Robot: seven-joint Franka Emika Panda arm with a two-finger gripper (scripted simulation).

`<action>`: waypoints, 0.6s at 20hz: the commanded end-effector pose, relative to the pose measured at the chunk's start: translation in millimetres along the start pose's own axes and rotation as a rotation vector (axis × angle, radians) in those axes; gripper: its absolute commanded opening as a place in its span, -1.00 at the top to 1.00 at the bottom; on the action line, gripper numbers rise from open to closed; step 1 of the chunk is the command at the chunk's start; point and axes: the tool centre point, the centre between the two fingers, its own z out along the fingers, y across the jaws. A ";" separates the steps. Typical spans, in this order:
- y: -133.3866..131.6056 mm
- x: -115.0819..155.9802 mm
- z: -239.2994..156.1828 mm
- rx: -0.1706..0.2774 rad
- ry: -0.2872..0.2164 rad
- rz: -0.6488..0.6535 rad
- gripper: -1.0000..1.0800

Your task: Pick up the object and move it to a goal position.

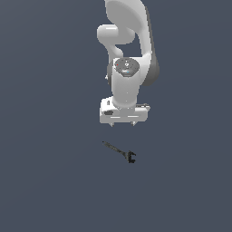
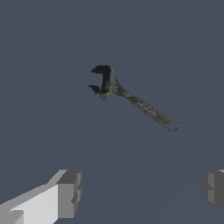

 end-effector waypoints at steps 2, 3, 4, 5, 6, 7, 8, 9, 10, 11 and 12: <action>-0.5 0.1 -0.1 0.000 0.000 0.000 -0.92; -1.2 0.4 -0.5 0.001 0.000 0.001 -0.92; -2.6 0.8 -1.2 0.003 0.000 0.002 -0.92; -4.5 1.4 -2.1 0.005 0.000 0.003 -0.92; -7.0 2.1 -3.3 0.008 0.000 0.006 -0.92; -9.5 2.7 -4.5 0.011 0.000 0.009 -0.92; -11.4 3.2 -5.5 0.013 0.000 0.011 -0.92; -12.7 3.4 -6.3 0.015 0.000 0.014 -0.92; -13.4 3.5 -6.7 0.016 0.000 0.016 -0.92; -13.7 3.4 -6.9 0.016 0.000 0.017 -0.92; -13.2 3.4 -6.8 0.016 0.000 0.017 -0.92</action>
